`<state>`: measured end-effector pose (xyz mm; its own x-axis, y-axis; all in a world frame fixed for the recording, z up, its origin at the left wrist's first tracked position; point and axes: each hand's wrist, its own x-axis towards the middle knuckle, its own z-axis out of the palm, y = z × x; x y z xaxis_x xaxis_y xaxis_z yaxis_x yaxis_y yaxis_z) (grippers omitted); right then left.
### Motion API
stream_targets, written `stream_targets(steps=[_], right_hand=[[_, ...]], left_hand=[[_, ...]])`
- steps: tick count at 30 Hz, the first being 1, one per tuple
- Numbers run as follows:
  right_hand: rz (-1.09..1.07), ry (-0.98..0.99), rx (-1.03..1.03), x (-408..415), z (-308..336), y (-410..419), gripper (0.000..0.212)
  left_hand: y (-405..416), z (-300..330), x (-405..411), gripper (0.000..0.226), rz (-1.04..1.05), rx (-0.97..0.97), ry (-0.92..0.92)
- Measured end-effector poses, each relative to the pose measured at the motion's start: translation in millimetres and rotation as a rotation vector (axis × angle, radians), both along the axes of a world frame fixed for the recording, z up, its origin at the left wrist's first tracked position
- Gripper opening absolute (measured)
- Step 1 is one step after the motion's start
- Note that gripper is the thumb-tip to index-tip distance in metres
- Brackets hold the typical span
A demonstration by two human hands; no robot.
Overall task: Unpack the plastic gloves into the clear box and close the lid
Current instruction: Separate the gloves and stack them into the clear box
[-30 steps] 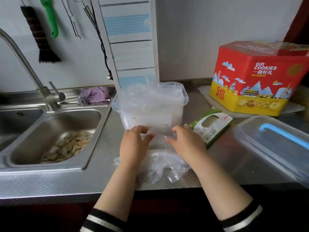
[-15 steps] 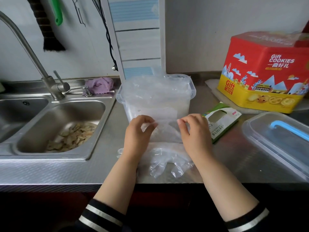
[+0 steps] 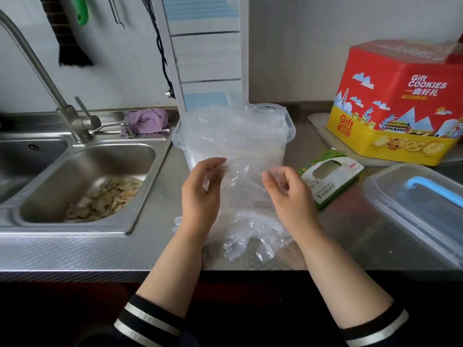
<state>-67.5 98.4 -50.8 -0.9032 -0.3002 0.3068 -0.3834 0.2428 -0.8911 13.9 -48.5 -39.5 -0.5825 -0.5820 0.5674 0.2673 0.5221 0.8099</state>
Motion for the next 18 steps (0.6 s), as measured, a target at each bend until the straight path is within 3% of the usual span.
stream_targets(steps=[4,8,14,18], right_hand=[[-0.007,0.152,-0.128,-1,-3,0,0.035],[-0.018,0.166,-0.196,1,2,2,0.009],[-0.012,0.111,-0.37,5,8,1,0.003],[0.055,0.105,-0.348,5,20,4,0.016]], left_hand=[[1,0,0,0.044,-0.009,-0.033,-0.015],[-1,-1,-1,0.04,-0.003,-0.044,-0.061],[-2,-2,2,0.04,-0.073,0.013,-0.048],[-2,-3,7,0.037,-0.066,-0.125,0.048]])
